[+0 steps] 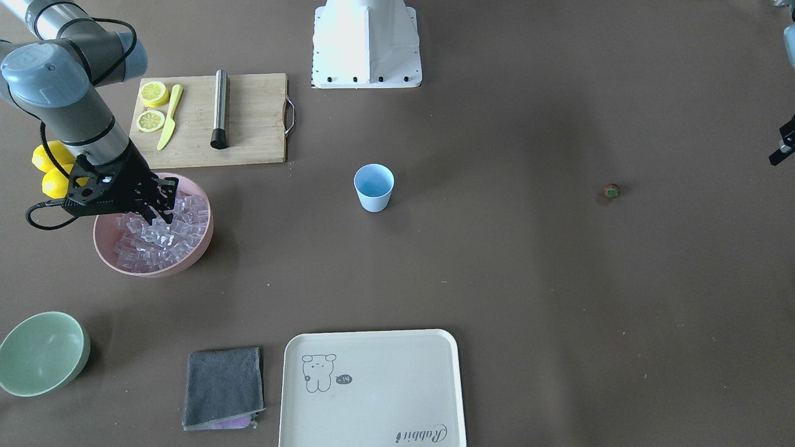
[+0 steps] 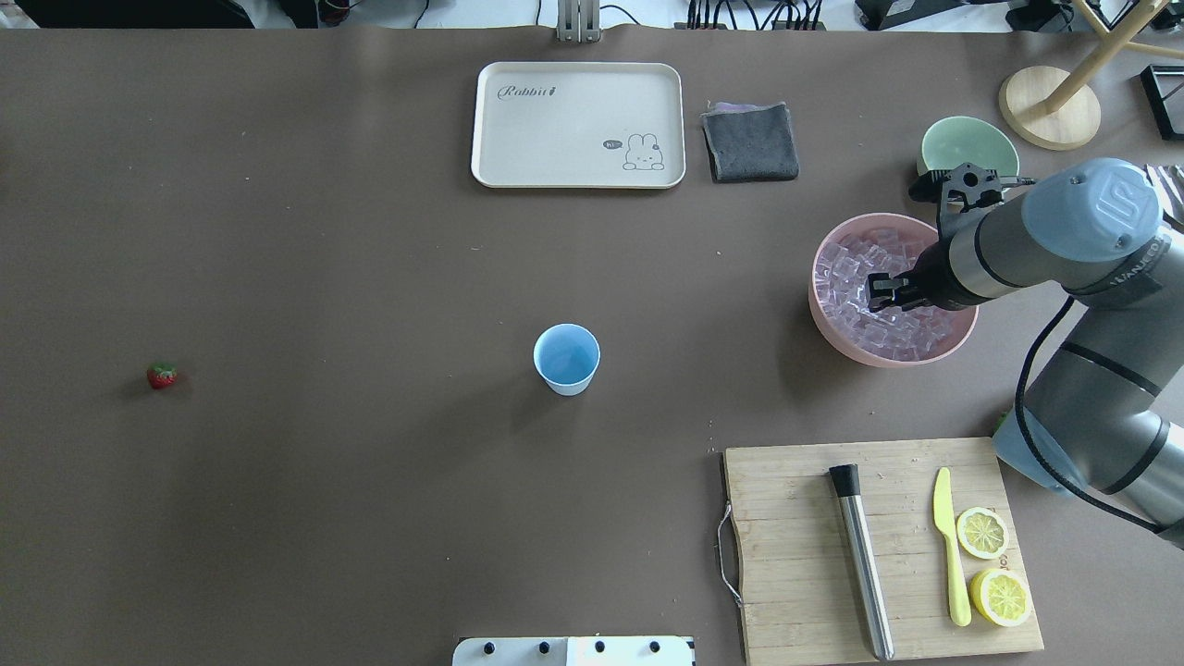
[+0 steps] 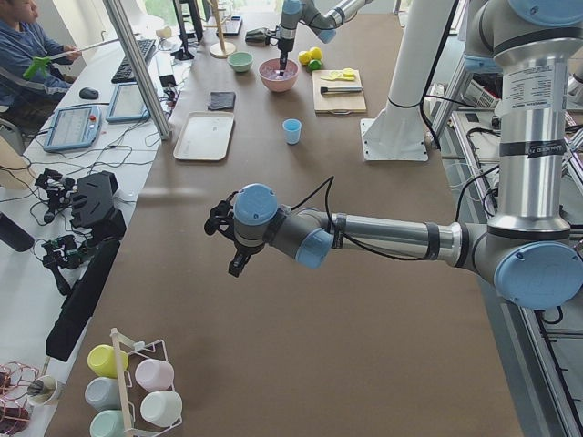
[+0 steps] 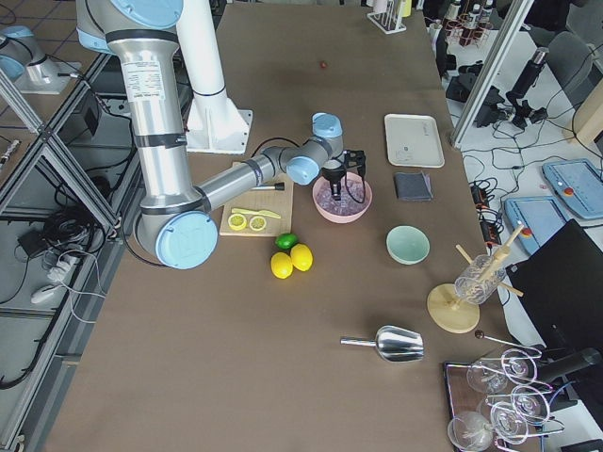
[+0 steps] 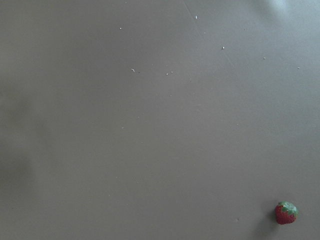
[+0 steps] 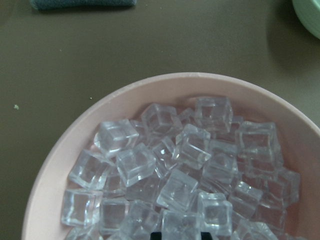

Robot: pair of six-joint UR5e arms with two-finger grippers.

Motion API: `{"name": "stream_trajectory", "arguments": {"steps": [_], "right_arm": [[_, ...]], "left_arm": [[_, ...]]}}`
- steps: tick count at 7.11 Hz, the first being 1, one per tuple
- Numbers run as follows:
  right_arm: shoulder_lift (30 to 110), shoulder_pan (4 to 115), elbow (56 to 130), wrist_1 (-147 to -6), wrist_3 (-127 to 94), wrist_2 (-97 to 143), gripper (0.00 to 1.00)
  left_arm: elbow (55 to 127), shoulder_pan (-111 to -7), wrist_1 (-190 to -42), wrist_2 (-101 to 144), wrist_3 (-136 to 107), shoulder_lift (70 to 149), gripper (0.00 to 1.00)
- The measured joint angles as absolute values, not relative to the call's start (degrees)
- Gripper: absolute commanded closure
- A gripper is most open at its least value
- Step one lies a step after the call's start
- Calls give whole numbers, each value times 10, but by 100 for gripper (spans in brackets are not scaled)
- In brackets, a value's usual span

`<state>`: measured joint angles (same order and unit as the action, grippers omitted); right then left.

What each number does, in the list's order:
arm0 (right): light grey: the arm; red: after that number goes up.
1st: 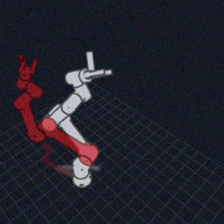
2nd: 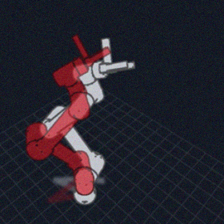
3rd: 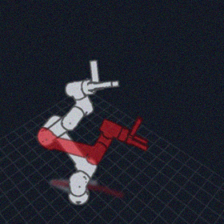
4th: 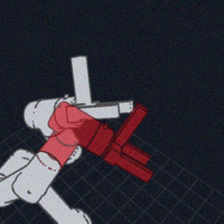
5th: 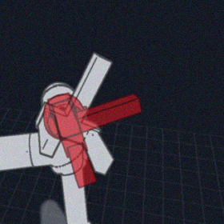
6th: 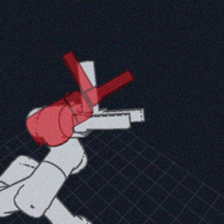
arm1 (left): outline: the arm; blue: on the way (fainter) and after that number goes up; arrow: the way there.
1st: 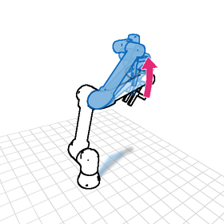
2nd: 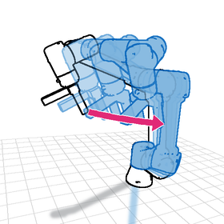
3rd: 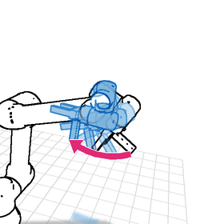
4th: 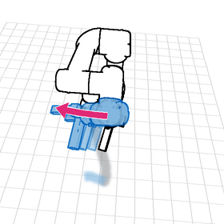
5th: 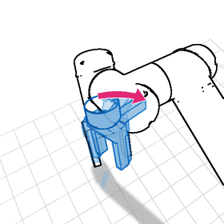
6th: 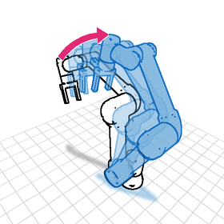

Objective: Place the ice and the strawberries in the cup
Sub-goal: 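Lift the ice cube with the right gripper and carry it over the blue cup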

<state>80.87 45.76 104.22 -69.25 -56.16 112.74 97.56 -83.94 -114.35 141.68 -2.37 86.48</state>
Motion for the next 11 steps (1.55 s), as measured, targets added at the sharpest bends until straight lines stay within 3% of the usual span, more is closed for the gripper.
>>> {"name": "stream_trajectory", "arguments": {"steps": [5,11], "right_arm": [[704,476,1067,-806,-568,1144,100],[500,313,1054,-979,-682,1006,100]], "left_arm": [[974,-838,-1143,1418,-25,865,1],[975,-827,-1143,1423,-30,866,1]]}}
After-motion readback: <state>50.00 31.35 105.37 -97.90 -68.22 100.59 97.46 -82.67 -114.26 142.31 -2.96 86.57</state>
